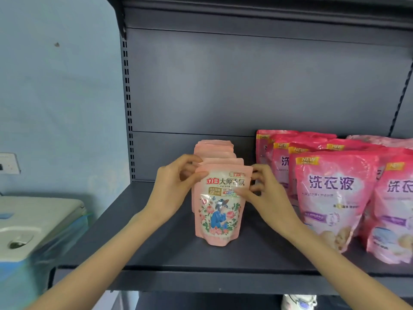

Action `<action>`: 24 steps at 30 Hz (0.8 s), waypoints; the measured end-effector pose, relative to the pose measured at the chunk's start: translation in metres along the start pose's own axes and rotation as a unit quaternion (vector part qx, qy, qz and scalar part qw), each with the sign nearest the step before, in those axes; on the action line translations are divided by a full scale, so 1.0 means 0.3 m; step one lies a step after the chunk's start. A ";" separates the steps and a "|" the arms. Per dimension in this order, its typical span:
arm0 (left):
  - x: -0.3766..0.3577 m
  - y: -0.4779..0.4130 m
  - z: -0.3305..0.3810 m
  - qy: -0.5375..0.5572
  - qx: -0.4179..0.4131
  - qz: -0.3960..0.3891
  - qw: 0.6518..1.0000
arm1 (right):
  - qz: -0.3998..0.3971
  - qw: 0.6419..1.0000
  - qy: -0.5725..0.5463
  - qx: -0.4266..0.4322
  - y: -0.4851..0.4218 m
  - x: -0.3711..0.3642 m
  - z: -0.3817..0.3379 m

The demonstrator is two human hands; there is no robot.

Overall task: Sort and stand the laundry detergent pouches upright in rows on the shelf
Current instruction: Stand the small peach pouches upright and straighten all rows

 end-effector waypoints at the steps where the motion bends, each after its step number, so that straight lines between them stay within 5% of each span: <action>1: -0.002 0.024 -0.006 0.012 0.018 0.000 1.000 | -0.010 0.999 -0.034 -0.022 0.014 -0.003 0.020; 7: -0.039 0.144 -0.087 0.000 0.109 -0.096 0.989 | -0.103 0.988 -0.083 -0.086 0.065 -0.030 0.103; 15: -0.053 0.153 -0.094 -0.043 0.097 -0.053 0.993 | -0.052 0.994 -0.051 -0.075 0.059 -0.070 0.122; 18: -0.075 0.193 -0.097 -0.193 0.008 0.009 0.981 | -0.036 0.998 0.003 -0.042 0.082 -0.062 0.123; 24: -0.201 0.239 -0.086 -0.464 -0.268 0.049 0.843 | 0.034 0.991 0.129 0.019 0.153 -0.022 0.125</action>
Point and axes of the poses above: each hand's wrist, its own y-axis away from the middle knuckle, its own x-axis out of the back of the hand, z = x × y, the point moved 1 cm from there along -y, towards the middle knuckle, and after that the axes turned 3 degrees about -z, right-handed, at the moved point
